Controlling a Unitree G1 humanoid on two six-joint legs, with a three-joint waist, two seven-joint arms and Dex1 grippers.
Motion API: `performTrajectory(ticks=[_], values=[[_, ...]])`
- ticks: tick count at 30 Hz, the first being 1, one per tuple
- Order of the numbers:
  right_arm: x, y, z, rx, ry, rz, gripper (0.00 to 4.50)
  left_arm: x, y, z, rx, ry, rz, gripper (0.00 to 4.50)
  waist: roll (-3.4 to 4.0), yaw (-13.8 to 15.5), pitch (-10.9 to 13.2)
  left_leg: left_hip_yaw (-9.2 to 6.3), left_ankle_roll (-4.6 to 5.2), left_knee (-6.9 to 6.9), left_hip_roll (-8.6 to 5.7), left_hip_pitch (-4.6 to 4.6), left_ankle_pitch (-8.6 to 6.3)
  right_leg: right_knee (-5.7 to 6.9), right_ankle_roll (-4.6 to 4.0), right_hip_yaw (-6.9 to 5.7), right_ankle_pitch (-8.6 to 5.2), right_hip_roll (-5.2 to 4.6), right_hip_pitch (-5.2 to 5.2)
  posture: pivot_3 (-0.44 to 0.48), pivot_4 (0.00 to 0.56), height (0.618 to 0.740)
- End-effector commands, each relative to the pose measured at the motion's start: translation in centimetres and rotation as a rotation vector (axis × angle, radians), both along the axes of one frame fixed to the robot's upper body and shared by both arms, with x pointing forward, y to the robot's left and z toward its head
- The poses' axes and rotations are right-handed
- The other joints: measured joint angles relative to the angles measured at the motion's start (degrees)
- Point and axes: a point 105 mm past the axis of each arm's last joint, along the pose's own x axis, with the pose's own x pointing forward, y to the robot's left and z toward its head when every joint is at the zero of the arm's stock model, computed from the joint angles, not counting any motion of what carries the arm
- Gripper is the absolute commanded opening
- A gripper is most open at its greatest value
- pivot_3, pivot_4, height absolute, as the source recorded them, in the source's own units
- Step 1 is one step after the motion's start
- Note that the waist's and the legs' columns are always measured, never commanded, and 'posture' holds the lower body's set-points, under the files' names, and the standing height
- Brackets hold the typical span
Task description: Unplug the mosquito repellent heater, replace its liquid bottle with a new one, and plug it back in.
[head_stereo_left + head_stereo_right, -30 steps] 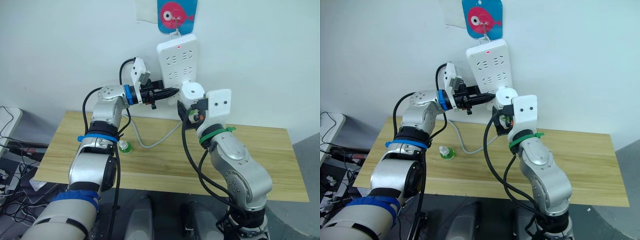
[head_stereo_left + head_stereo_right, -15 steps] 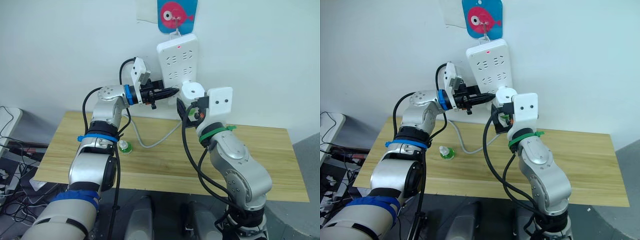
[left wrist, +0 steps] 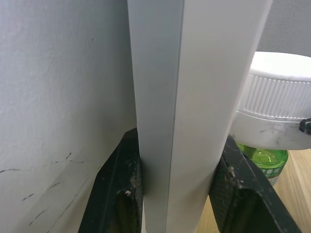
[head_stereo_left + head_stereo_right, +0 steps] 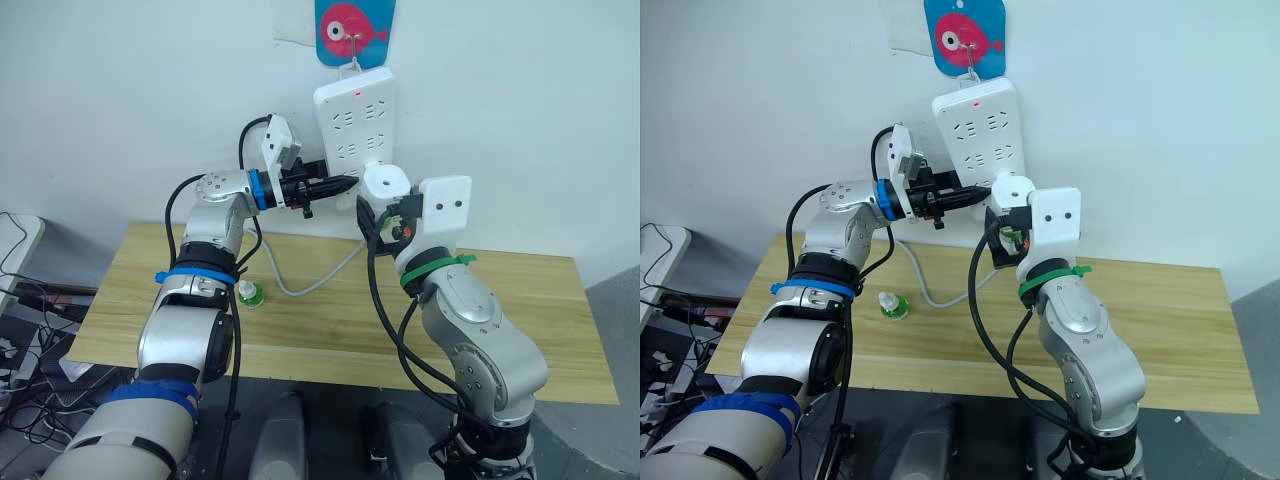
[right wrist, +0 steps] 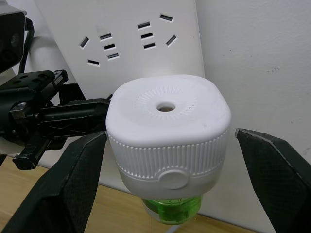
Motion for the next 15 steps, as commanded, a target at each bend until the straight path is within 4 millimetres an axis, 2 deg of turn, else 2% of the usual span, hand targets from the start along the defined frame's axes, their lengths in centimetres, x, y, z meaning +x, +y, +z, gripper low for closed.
performTrajectory(ticks=[1,4,8,15], values=[[-0.68,-0.06,1.06,0.02,-0.053,0.011,3.86,0.18,-0.26,0.48,0.012,-0.013,0.011,1.32,0.0,0.0,0.0,0.0,0.0,0.0,0.0,0.0,0.0,0.0,0.0,0.0,0.0,0.0,0.0,0.072,0.322,0.74],[-0.49,-0.03,0.98,0.019,-0.056,0.015,2.94,0.16,-0.27,0.41,0.014,-0.015,0.011,1.32,0.0,0.0,0.0,-0.01,0.0,0.0,0.0,-0.01,0.0,0.0,0.0,0.0,0.0,0.0,0.0,0.072,0.323,0.74],[-0.49,0.19,1.04,0.005,-0.07,0.031,2.93,0.13,-0.21,0.34,0.015,-0.014,0.012,1.32,0.0,0.0,0.01,0.0,0.0,0.0,-0.01,-0.03,0.0,-0.01,0.0,0.0,0.0,0.0,-0.02,0.072,0.322,0.74],[-1.18,-0.64,0.73,-0.018,-0.069,0.031,2.93,0.61,0.09,0.66,0.002,-0.011,0.047,1.32,-0.03,0.04,0.15,-0.03,0.01,0.0,-0.02,-0.06,0.01,-0.01,0.0,0.0,0.0,0.0,-0.04,0.077,0.327,0.74]])
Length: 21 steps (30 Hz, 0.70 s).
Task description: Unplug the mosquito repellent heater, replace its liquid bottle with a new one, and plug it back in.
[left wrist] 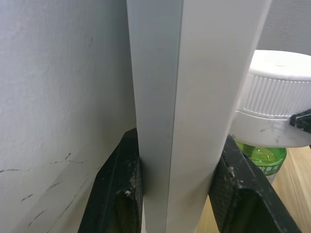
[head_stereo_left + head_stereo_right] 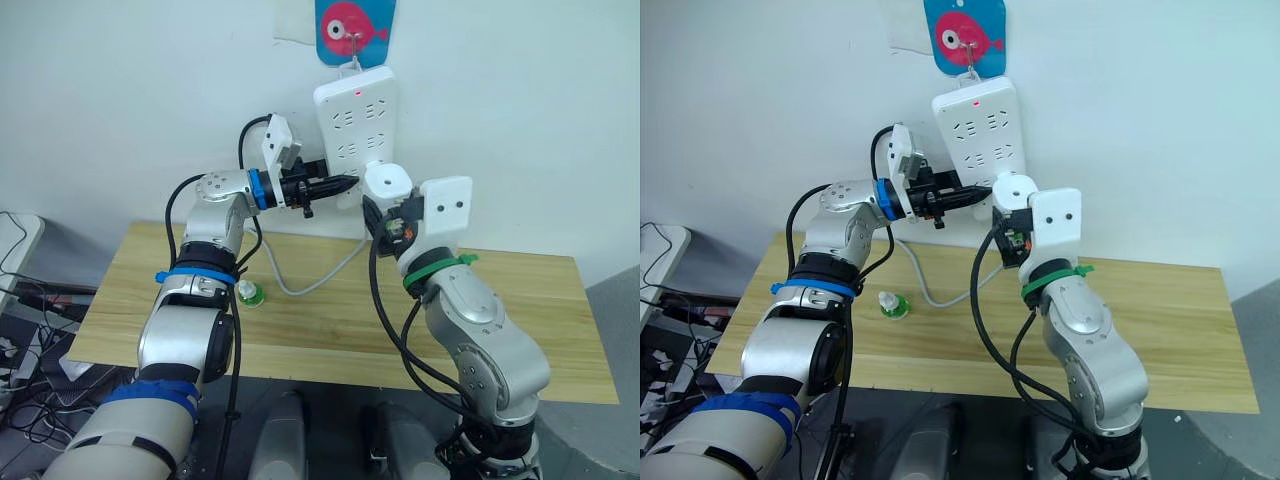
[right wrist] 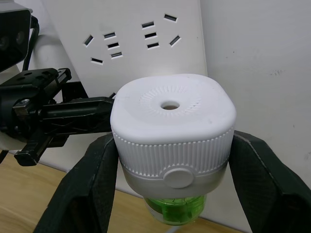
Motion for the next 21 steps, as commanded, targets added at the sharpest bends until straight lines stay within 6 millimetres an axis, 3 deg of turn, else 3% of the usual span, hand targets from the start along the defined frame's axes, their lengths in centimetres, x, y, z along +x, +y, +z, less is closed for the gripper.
performTrajectory(ticks=[1,14,21], values=[[-1.3,-0.6,0.7,0.006,-0.043,0.006,2.93,0.8,0.2,0.7,-0.002,-0.002,0.058,1.32,-0.01,0.1,0.02,-0.02,0.0,0.0,-0.01,-0.02,0.0,0.0,0.0,-0.01,0.0,0.0,0.0,0.077,0.327,0.74],[-3.1,-1.4,1.0,-0.007,-0.04,-0.016,2.93,1.2,0.2,0.8,-0.002,-0.005,0.074,1.32,-0.01,-0.1,0.25,-0.38,0.08,-0.03,-0.34,-0.37,0.33,-0.01,0.02,-0.11,-0.01,-0.16,-0.16,0.055,0.328,0.74],[-3.7,-2.8,1.4,0.022,-0.043,-0.046,2.93,1.2,0.2,0.7,0.002,-0.001,0.071,1.32,-0.01,-0.14,0.25,-0.43,0.05,-0.03,-0.41,-0.4,0.39,0.01,0.02,-0.08,-0.01,-0.18,-0.17,0.049,0.322,0.74]])
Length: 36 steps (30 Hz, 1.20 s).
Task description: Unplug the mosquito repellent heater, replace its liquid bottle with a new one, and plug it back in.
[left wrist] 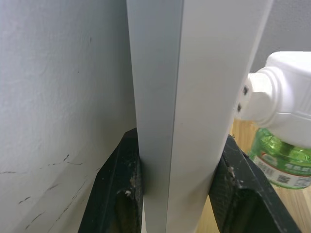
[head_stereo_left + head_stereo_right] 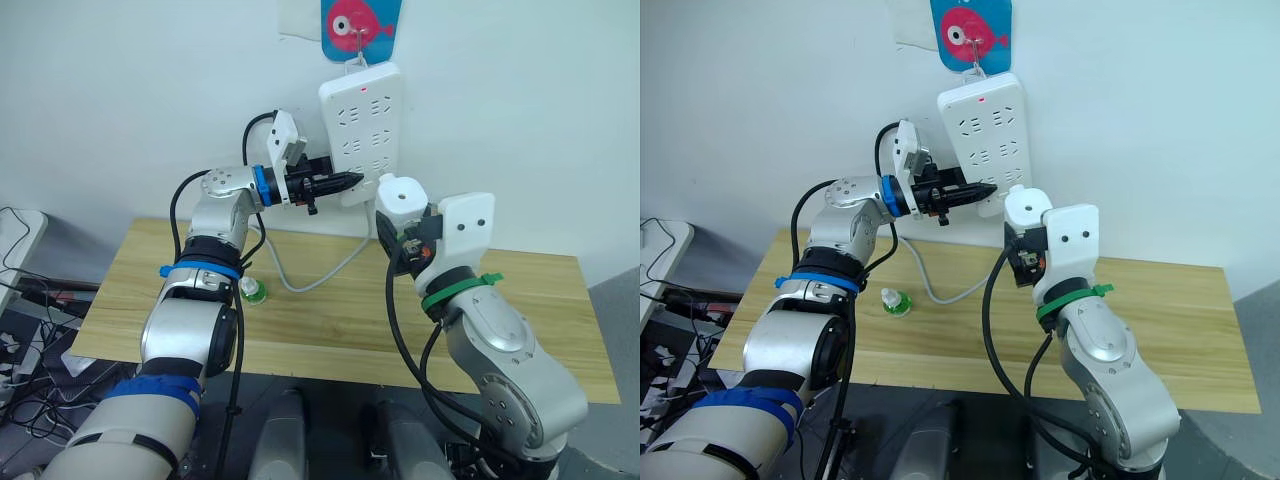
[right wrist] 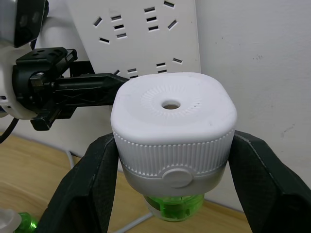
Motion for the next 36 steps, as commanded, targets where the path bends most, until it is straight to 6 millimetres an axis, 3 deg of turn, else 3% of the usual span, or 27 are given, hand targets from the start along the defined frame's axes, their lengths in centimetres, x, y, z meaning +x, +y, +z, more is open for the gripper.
performTrajectory(ticks=[1,3,8,14,16,20,22,26,30,36], values=[[-1.1,-1.0,1.7,0.052,-0.074,-0.009,2.93,0.8,0.7,0.4,0.0,0.002,0.073,1.32,0.0,-0.01,0.0,0.0,-0.01,0.0,0.0,0.0,0.01,0.0,0.0,0.0,0.0,0.0,0.0,0.049,0.32,0.74],[-1.1,-1.5,2.0,0.067,-0.08,-0.012,2.93,0.8,0.8,0.3,-0.003,0.007,0.069,1.32,0.0,-0.02,0.0,0.0,-0.01,0.0,0.0,0.0,0.02,0.0,0.0,0.0,0.0,0.0,0.0,0.048,0.319,0.74],[-1.0,-2.5,2.0,0.084,-0.085,-0.013,2.93,0.5,1.6,0.4,-0.006,0.022,0.063,2.92,0.02,-0.83,0.02,0.01,-0.02,-0.05,-0.01,-0.07,0.05,0.04,-0.01,0.01,0.0,0.0,-0.1,0.048,0.315,0.74],[-1.0,-4.8,1.7,0.033,-0.086,-0.057,2.93,-0.2,4.3,0.4,0.022,0.01,0.12,4.42,0.06,-1.65,0.03,-0.06,-0.08,-0.12,0.0,-0.05,0.1,0.1,-0.02,-0.05,0.01,-0.01,-0.1,0.066,0.3,0.74],[-1.0,-5.4,1.6,0.012,-0.088,-0.069,2.93,-1.0,5.3,0.6,0.036,-0.002,0.14,4.46,0.06,-2.51,0.04,0.0,-0.14,-0.14,0.04,-0.01,0.17,0.1,-0.02,-0.01,0.01,-0.01,-0.12,0.073,0.299,0.74],[-1.2,-6.4,1.2,-0.019,-0.09,-0.105,2.93,-4.5,6.4,0.7,0.063,-0.002,0.151,4.46,0.08,-2.96,0.04,-0.02,-0.39,-0.93,0.03,0.16,0.54,0.08,-0.02,0.04,0.01,0.01,-0.26,0.077,0.298,0.74],[-1.4,-6.8,1.0,-0.027,-0.089,-0.121,2.93,-7.1,5.8,0.6,0.065,0.023,0.121,4.46,0.07,-2.81,0.04,-0.15,-0.4,-1.11,0.06,0.15,0.54,0.11,-0.02,-0.07,0.01,0.06,-0.28,0.094,0.299,0.74],[-1.6,-7.1,0.8,-0.032,-0.093,-0.127,2.93,-10.1,3.6,-0.2,0.098,-0.003,0.027,4.46,0.07,-1.82,0.05,-0.26,-0.4,-1.33,-0.09,0.01,0.54,-0.11,-0.01,-0.04,0.01,0.02,-0.27,0.102,0.3,0.74],[-1.9,-6.9,0.8,-0.016,-0.098,-0.1,2.93,-10.9,1.0,-1.9,0.092,-0.015,-0.037,4.46,0.08,-1.01,0.05,-0.19,-0.38,-1.14,-0.25,0.02,0.53,-0.1,0.0,0.1,0.0,-0.07,-0.2,0.092,0.301,0.74],[-2.3,-6.5,1.1,0.022,-0.111,-0.069,2.93,-10.2,-1.9,-3.2,0.061,-0.032,-0.074,4.46,0.06,-1.2,0.06,-0.16,-0.27,-1.01,-0.25,0.03,0.6,-0.06,0.01,0.24,-0.01,-0.01,-0.17,0.06,0.303,0.74]])
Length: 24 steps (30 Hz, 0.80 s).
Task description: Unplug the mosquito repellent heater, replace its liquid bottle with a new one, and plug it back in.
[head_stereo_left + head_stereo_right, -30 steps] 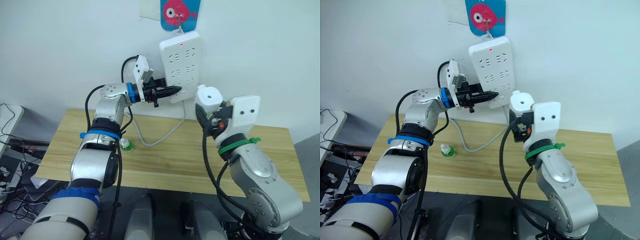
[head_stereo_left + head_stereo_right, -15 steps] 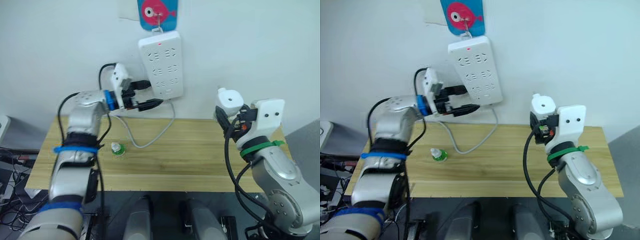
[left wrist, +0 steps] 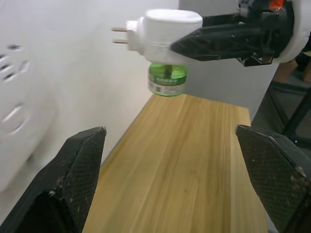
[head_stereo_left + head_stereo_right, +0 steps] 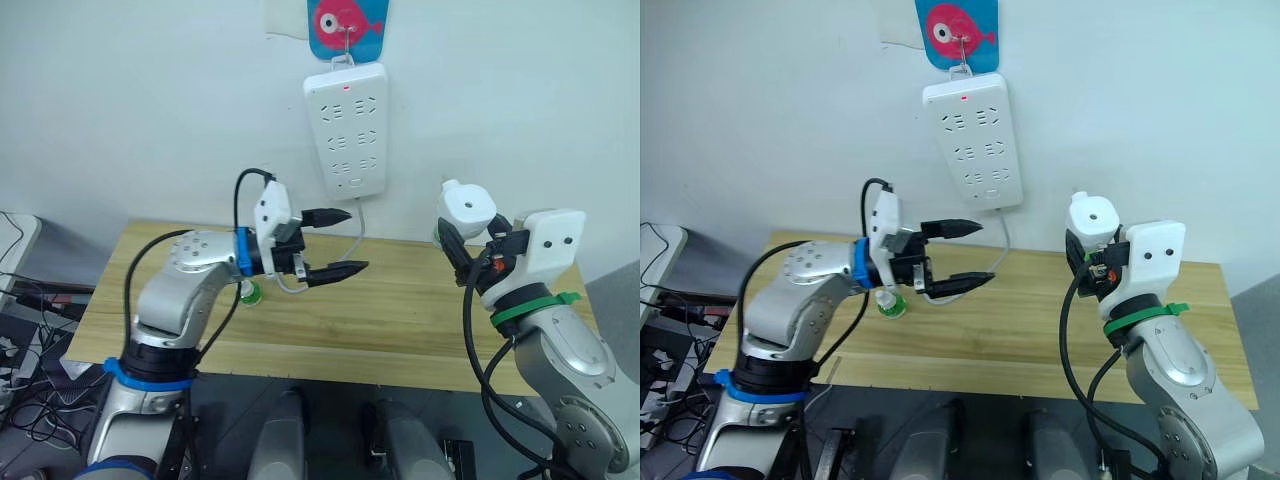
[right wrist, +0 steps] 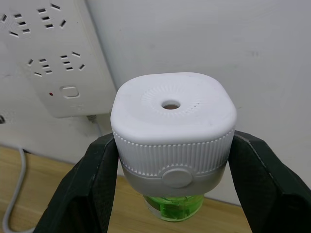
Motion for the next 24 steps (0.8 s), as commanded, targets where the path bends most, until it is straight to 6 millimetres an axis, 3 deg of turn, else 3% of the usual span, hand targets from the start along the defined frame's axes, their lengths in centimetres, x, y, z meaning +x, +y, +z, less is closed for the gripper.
performTrajectory(ticks=[1,13,24], values=[[-1.2,0.2,1.7,0.038,-0.09,0.019,2.93,0.0,-1.7,0.3,-0.028,-0.059,-0.03,4.46,0.0,-0.03,0.0,0.01,0.0,0.0,0.0,0.0,0.0,0.01,0.0,0.01,0.0,0.01,0.0,0.06,0.303,0.74],[-2.1,1.3,2.5,0.167,-0.092,0.075,2.93,0.1,-5.2,0.5,-0.144,-0.115,-0.066,4.46,-0.02,-0.55,0.01,-0.01,0.03,0.04,-0.02,-0.04,-0.01,0.04,-0.01,0.0,0.0,0.03,0.0,0.006,0.306,0.74],[-2.9,1.1,2.4,0.559,0.057,0.104,2.93,0.0,-5.8,0.6,-0.225,-0.148,-0.057,4.46,-0.05,-1.58,0.02,0.01,0.03,0.07,-0.03,-0.06,-0.01,0.07,0.0,-0.01,0.01,0.04,0.02,-0.011,0.307,0.74]])
